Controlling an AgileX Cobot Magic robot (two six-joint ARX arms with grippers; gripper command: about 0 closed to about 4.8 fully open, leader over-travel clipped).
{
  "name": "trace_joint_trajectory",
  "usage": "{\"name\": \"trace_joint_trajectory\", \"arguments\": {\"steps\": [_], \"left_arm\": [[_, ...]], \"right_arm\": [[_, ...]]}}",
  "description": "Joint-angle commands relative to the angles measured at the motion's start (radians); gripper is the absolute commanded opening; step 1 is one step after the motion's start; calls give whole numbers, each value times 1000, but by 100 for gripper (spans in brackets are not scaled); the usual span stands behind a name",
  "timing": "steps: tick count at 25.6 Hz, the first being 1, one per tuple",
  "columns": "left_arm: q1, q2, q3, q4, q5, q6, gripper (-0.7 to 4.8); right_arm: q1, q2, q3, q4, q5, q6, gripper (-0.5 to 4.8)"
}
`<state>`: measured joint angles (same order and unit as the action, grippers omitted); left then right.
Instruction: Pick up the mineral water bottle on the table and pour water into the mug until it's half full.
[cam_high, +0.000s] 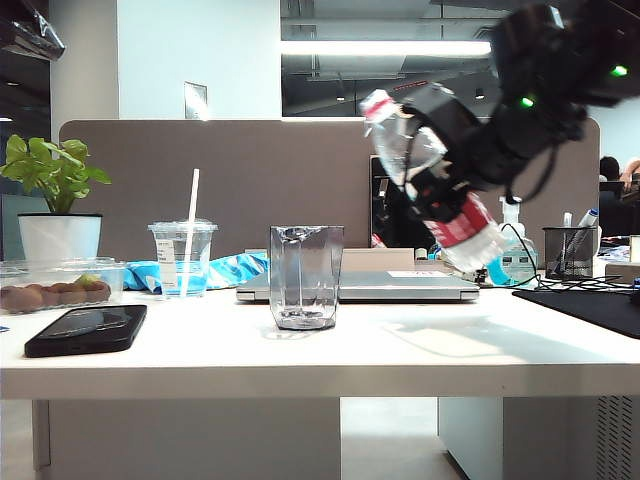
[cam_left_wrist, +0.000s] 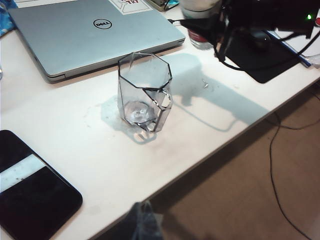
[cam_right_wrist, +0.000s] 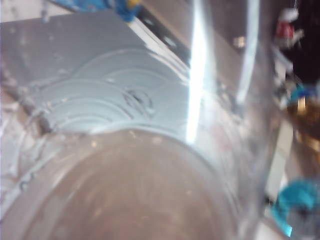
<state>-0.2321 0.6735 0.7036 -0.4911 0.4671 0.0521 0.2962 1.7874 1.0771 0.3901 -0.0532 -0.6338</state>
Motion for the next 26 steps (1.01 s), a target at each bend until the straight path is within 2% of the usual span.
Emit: {"name": "trace_joint_trajectory", "arguments": {"steps": [1,8,17,26], "left_arm": [[-1,-2,5,12,0,4,-4],[-1,-2,5,13,0,4,-4],[-1,-2,5,13,0,24,-4],[-1,-1,5,14,-4,27,-4]], "right_arm": [[45,-15,55,-18,63,-143,282],[80,-14,61,-28,101,-233,282],[85,-14,61,-84,175,-459,282],[85,-14,61,-110,241,-600,282]]}}
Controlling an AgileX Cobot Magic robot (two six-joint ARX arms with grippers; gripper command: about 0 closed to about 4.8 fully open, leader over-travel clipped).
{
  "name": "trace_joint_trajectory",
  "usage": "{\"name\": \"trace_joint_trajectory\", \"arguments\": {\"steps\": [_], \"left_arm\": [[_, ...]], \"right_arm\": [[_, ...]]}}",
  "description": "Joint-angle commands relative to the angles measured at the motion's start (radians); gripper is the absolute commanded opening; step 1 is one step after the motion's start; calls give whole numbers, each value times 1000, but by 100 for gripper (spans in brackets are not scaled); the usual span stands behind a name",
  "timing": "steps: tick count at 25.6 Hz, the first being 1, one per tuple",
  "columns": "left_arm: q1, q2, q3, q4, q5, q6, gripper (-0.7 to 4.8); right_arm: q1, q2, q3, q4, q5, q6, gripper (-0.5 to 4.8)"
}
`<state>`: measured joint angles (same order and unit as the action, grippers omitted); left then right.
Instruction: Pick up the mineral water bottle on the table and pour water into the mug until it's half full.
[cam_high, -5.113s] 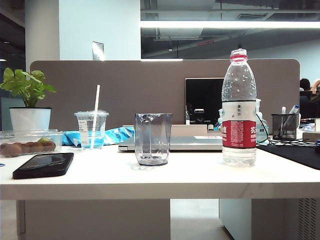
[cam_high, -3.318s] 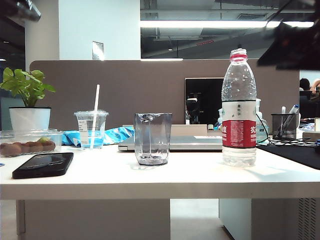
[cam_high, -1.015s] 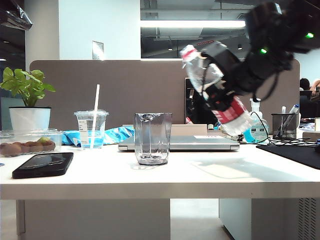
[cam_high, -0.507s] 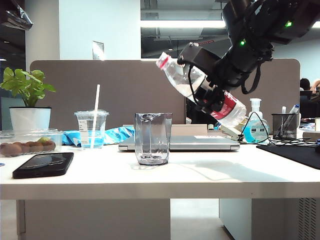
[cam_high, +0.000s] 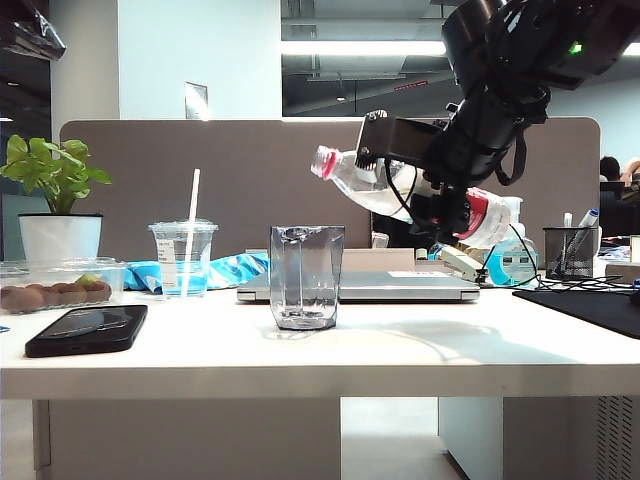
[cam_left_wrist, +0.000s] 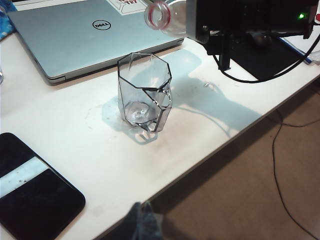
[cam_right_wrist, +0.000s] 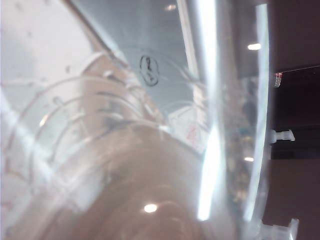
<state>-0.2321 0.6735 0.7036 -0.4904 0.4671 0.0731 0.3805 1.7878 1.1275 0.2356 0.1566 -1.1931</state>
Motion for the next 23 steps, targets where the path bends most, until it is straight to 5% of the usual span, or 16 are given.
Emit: {"name": "trace_joint_trajectory", "arguments": {"steps": [1,23], "left_arm": [[-1,-1,5,13,-4,6,-4],[-1,-2,5,-18,-71,51,-4]], "right_arm": [[1,-14,11,44,39,-50,282],[7,-15,11,25,141,-306,282]]}}
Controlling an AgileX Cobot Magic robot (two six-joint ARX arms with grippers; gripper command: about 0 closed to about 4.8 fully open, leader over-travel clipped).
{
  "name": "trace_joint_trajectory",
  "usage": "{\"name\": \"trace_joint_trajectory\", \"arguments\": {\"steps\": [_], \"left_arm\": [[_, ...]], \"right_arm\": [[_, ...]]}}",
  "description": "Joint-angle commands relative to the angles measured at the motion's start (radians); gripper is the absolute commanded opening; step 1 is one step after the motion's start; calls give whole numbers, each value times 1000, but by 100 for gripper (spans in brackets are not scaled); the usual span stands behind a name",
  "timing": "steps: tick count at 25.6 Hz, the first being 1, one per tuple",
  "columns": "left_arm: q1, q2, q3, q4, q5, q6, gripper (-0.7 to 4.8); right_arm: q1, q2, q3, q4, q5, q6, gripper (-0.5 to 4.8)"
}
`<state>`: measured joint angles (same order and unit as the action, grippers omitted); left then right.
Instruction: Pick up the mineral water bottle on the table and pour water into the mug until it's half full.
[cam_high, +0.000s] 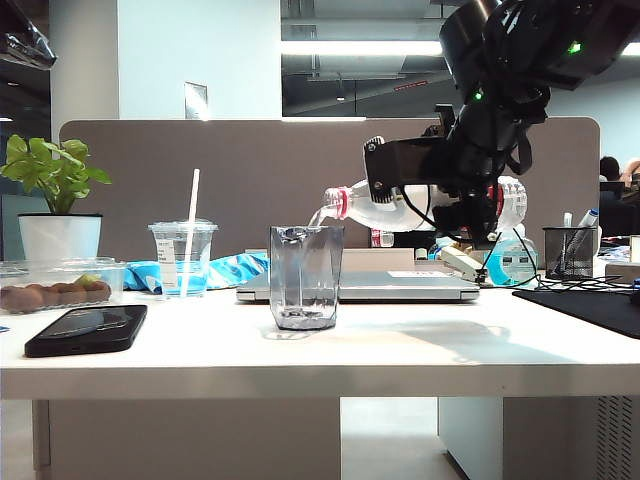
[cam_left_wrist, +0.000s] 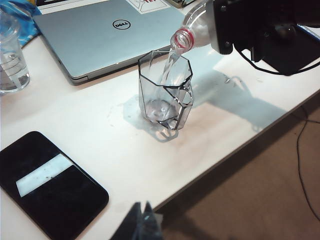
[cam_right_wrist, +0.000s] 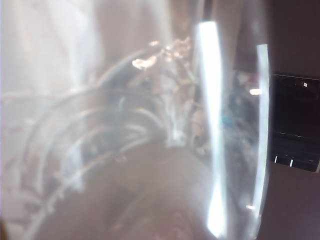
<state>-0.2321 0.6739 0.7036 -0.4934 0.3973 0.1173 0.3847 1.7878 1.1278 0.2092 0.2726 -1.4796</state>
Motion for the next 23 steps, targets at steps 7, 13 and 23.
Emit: {"name": "trace_joint_trajectory", "arguments": {"steps": [7,13,23], "left_arm": [[-1,-2,5,-31,-1,7,-4],[-1,-2,5,-35,0,27,-4],[-1,-2,5,-48,0,29,-4]], "right_arm": [[12,-15,11,55,56,-101,282],[21,-15,11,84,70,-127,282],[23,-15,11,112,77,-139,282]]}}
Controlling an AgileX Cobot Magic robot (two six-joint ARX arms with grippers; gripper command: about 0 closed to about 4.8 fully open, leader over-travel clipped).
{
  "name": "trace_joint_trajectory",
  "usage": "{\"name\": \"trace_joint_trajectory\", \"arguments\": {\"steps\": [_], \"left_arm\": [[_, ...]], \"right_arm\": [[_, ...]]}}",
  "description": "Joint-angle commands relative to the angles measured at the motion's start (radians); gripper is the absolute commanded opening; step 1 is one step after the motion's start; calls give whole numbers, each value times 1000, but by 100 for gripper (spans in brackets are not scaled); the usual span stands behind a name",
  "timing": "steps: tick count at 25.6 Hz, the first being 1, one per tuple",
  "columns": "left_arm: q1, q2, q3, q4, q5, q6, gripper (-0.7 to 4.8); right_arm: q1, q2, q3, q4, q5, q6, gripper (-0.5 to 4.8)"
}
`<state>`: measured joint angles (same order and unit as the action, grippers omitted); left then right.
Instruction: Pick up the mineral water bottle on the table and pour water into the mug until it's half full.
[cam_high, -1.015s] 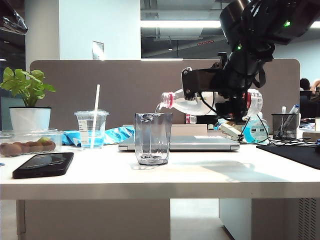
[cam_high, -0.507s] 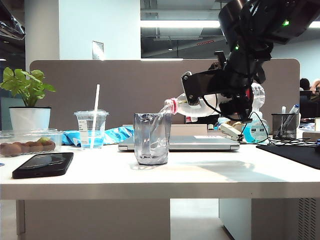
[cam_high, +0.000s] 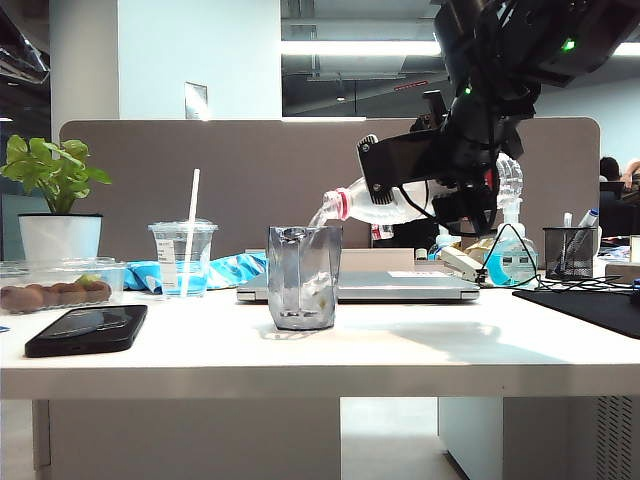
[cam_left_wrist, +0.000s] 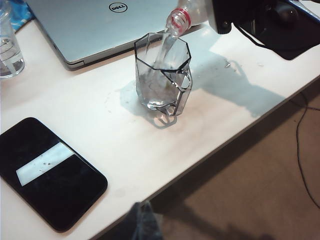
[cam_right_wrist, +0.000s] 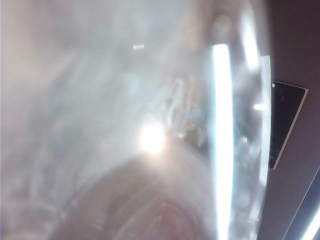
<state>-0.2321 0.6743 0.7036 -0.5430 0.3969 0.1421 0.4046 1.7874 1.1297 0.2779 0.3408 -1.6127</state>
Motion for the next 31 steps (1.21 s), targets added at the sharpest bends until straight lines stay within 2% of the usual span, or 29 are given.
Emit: {"name": "trace_joint_trajectory", "arguments": {"steps": [1,12,15,19,21,22,24,26,29,30,31], "left_arm": [[-1,-2,5,2,0,5,-4],[-1,-2,5,5,0,8,-4],[-1,-2,5,5,0,8,-4],[-1,-2,5,6,0,8,-4],[-1,-2,5,6,0,8,-4],[-1,-2,5,6,0,8,-4],[-1,-2,5,6,0,8,-4],[-1,-2,5,6,0,8,-4],[-1,-2,5,6,0,8,-4],[-1,-2,5,6,0,8,-4],[-1,-2,5,6,-1,8,-4]], "right_arm": [[3,-14,9,43,10,-18,282],[3,-14,9,85,23,-37,282],[3,-14,9,79,19,43,282],[10,-14,8,32,8,233,282],[13,-14,7,-2,-27,325,282],[16,-14,6,-45,-61,413,282],[17,-14,-2,-67,-103,486,282],[17,-14,-25,-59,-151,582,282],[14,-14,-70,-13,-222,788,282],[3,-14,-112,60,-284,946,282],[-2,-14,-134,108,-311,1008,282]]}}
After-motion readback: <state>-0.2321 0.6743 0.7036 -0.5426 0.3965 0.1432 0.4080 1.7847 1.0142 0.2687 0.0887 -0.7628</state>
